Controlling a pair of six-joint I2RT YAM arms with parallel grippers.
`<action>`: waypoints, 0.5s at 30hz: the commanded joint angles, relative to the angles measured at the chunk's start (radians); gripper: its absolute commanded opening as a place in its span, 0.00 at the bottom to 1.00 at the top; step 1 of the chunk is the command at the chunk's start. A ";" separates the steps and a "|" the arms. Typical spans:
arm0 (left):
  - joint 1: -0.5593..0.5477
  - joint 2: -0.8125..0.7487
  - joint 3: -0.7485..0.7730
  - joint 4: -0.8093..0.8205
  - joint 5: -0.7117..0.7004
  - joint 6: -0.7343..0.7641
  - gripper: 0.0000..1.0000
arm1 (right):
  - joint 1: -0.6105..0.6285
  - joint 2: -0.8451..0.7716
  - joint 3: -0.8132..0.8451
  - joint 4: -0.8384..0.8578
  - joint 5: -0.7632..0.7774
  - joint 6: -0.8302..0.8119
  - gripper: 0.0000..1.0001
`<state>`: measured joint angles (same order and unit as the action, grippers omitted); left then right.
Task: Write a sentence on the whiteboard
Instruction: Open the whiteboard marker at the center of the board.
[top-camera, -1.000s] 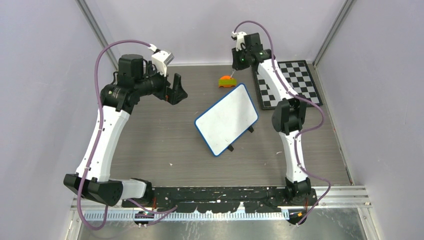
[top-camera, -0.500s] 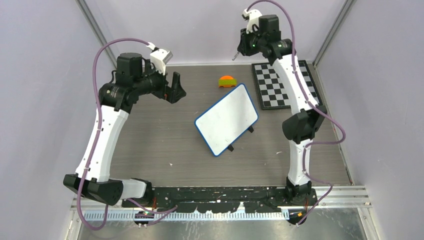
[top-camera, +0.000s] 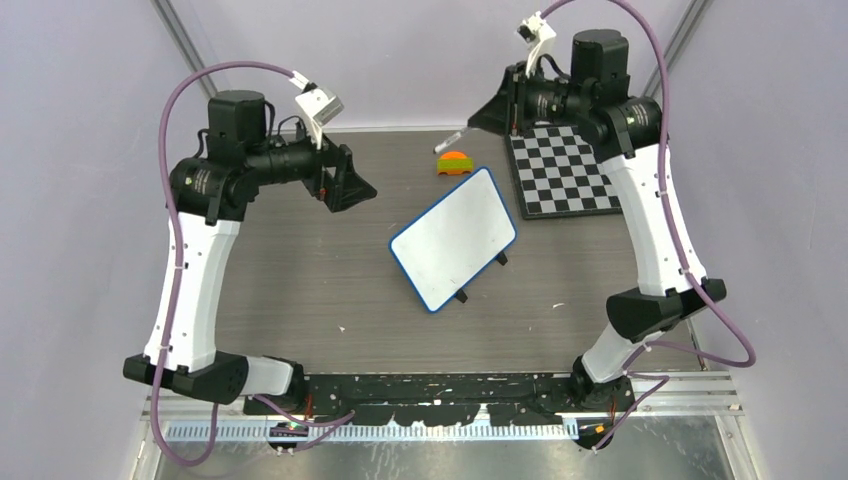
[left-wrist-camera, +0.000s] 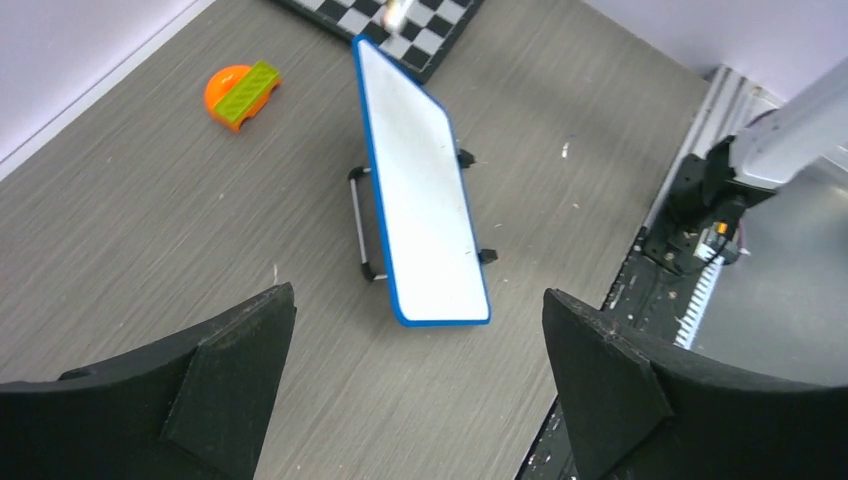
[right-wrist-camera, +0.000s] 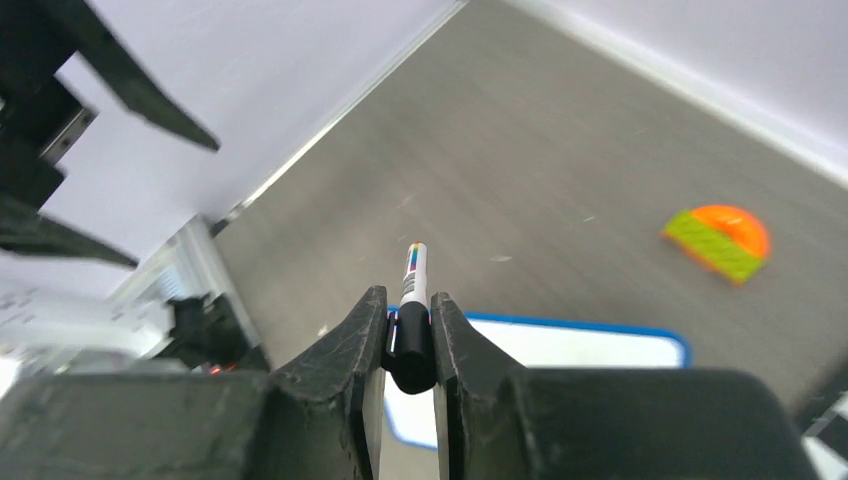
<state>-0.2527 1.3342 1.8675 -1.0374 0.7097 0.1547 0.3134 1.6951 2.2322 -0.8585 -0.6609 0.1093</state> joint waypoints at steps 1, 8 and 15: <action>-0.015 0.029 0.079 -0.114 0.148 0.046 0.92 | 0.033 -0.055 -0.099 -0.073 -0.180 0.059 0.00; -0.246 0.028 0.023 -0.071 0.041 0.063 0.88 | 0.131 -0.094 -0.109 -0.216 -0.226 -0.083 0.00; -0.290 0.098 0.010 -0.036 0.051 0.014 0.82 | 0.222 -0.110 -0.101 -0.288 -0.195 -0.183 0.00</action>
<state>-0.5251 1.4021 1.8820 -1.1023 0.7723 0.1833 0.4988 1.6451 2.1113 -1.1011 -0.8509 0.0036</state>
